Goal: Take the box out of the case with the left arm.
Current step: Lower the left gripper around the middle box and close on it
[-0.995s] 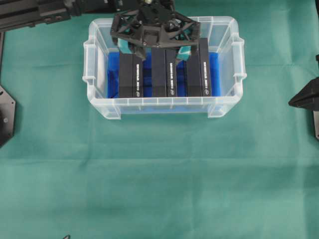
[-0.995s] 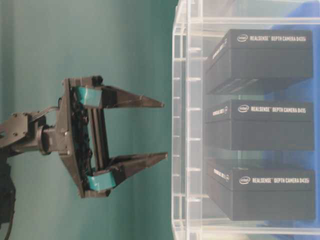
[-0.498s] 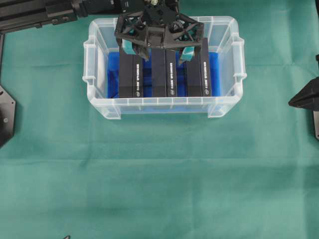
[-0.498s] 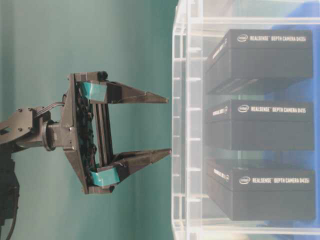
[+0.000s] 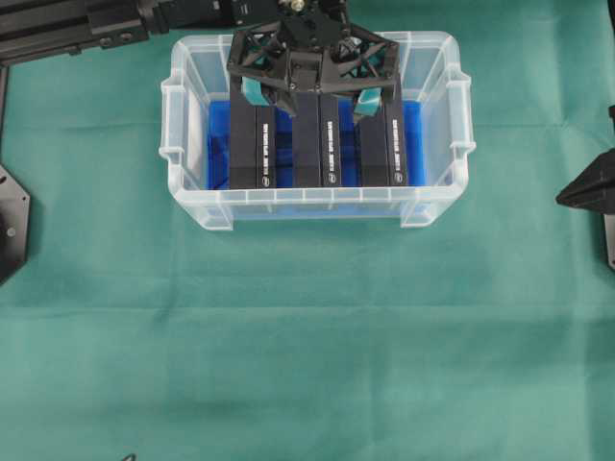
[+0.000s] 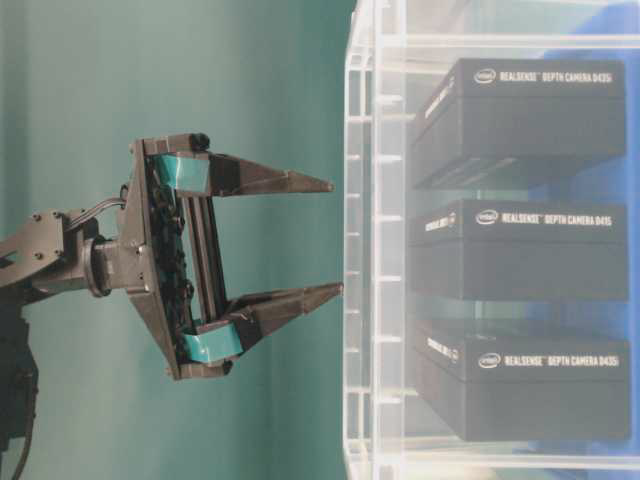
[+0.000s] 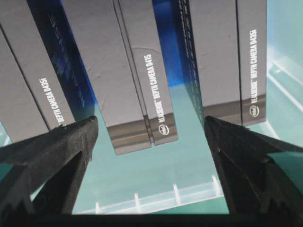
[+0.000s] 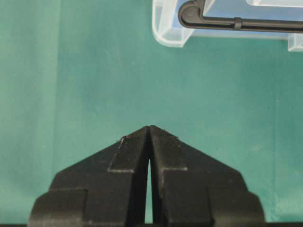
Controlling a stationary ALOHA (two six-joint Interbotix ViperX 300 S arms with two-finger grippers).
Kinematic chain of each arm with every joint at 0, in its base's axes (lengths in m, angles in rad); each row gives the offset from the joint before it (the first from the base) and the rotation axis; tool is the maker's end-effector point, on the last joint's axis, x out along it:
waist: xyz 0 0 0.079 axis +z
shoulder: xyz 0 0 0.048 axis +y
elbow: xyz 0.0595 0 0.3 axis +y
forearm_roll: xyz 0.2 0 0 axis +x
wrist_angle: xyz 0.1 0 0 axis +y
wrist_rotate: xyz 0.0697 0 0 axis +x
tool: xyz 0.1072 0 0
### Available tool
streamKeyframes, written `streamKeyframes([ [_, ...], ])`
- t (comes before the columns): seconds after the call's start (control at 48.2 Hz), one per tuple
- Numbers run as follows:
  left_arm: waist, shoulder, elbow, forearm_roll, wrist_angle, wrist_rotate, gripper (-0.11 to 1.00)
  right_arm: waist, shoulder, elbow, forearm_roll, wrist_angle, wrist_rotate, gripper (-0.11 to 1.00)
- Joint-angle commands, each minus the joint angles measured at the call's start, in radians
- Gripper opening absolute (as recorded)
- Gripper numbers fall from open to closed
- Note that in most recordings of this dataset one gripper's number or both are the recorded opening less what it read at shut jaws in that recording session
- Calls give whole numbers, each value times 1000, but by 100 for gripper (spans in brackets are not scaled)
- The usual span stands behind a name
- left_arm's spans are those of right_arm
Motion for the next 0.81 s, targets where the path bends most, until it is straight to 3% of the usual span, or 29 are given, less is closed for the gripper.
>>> streamKeyframes([
  [0.0, -5, -20, -3, 2, -2, 2, 98, 0, 9, -26, -2, -5, 3, 2],
  [0.788, -6, -20, 2, 11, -3, -3, 98, -2, 9, -26, -2, -3, 3, 2],
])
